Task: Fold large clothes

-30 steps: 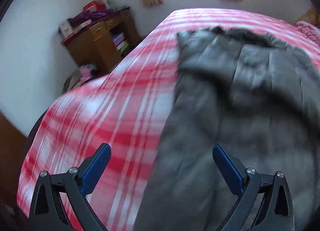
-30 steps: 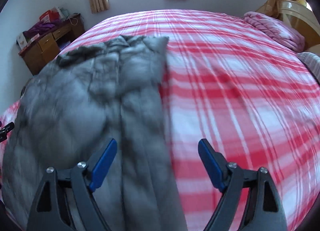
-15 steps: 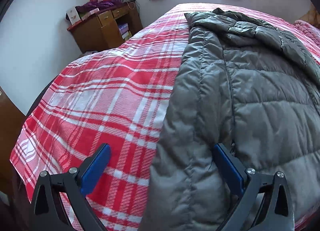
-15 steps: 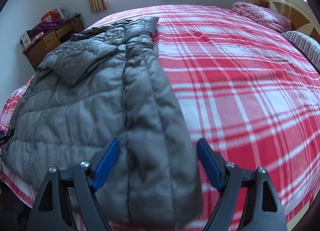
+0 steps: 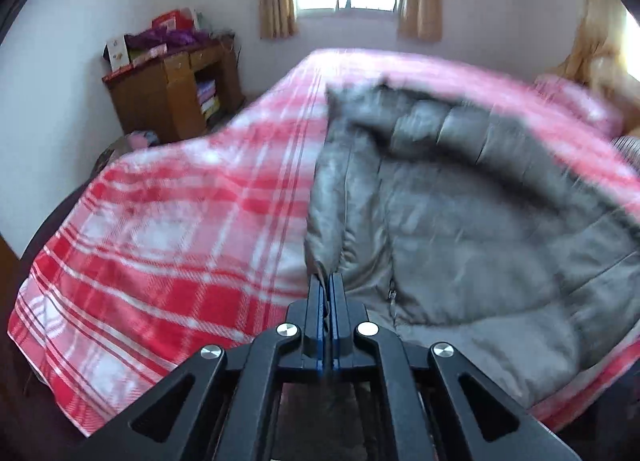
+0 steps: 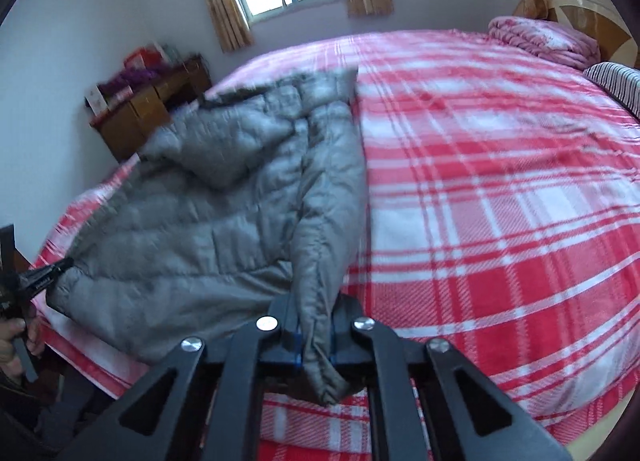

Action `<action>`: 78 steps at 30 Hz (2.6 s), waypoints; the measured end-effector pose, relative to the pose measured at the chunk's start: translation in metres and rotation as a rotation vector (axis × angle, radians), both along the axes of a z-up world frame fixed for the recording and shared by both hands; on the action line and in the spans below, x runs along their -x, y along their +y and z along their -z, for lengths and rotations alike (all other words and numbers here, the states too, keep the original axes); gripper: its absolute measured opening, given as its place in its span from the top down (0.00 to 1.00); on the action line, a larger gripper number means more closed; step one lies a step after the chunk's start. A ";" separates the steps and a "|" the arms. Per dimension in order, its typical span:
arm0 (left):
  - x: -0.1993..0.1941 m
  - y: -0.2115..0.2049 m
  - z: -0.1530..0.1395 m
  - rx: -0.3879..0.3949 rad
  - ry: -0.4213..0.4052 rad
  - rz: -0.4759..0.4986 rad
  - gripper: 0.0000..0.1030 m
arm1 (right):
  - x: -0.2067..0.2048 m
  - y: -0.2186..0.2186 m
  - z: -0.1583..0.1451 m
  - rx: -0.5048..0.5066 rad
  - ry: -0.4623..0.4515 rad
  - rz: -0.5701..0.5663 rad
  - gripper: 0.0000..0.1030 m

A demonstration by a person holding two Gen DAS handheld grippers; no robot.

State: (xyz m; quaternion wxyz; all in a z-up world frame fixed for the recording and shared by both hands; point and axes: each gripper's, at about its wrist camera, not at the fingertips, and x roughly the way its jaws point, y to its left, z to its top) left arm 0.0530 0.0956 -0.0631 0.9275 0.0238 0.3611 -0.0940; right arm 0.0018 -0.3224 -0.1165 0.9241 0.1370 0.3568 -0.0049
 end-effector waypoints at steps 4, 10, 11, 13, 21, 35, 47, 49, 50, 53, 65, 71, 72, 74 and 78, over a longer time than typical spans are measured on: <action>0.029 0.025 -0.070 0.163 -0.099 0.035 1.00 | 0.024 -0.001 -0.049 -0.012 -0.114 -0.006 0.91; 0.030 0.036 -0.139 0.207 -0.263 0.042 1.00 | 0.066 0.002 -0.140 -0.002 -0.363 -0.016 0.91; 0.014 0.034 -0.139 0.193 -0.269 0.034 1.00 | 0.063 0.002 -0.149 0.005 -0.392 -0.012 0.91; -0.028 0.030 -0.130 0.189 -0.233 0.015 1.00 | 0.047 0.000 -0.162 0.038 -0.442 0.004 0.91; -0.193 -0.021 -0.055 -0.015 -0.131 -0.094 1.00 | -0.108 -0.021 -0.124 0.030 -0.352 0.116 0.91; -0.318 -0.037 -0.015 -0.137 -0.048 -0.370 0.99 | -0.252 -0.053 -0.045 0.150 -0.124 0.274 0.91; -0.316 -0.032 -0.046 -0.049 -0.047 -0.411 0.99 | -0.321 -0.036 -0.027 0.209 -0.036 0.319 0.27; -0.313 -0.037 -0.048 0.026 -0.017 -0.355 0.98 | -0.313 -0.034 -0.033 0.215 -0.090 0.333 0.14; -0.312 -0.040 -0.050 0.054 -0.005 -0.330 0.97 | -0.310 -0.032 -0.037 0.226 -0.111 0.333 0.14; -0.305 -0.047 -0.058 0.126 -0.005 -0.256 0.30 | -0.301 -0.023 -0.052 0.247 -0.132 0.312 0.14; -0.223 -0.096 -0.078 0.061 -0.102 -0.209 0.01 | -0.242 0.076 -0.083 0.221 -0.303 0.134 0.04; -0.241 -0.131 -0.040 -0.115 -0.199 -0.258 0.01 | -0.272 0.115 -0.046 0.399 -0.242 0.089 0.04; -0.251 -0.135 -0.034 -0.142 -0.217 -0.268 0.01 | -0.283 0.109 -0.041 0.410 -0.208 0.099 0.04; -0.271 -0.140 -0.021 -0.182 -0.242 -0.282 0.01 | -0.296 0.091 -0.033 0.382 -0.141 0.134 0.04; -0.306 -0.146 0.005 -0.198 -0.199 -0.290 0.01 | -0.307 0.061 -0.010 0.335 -0.055 0.194 0.04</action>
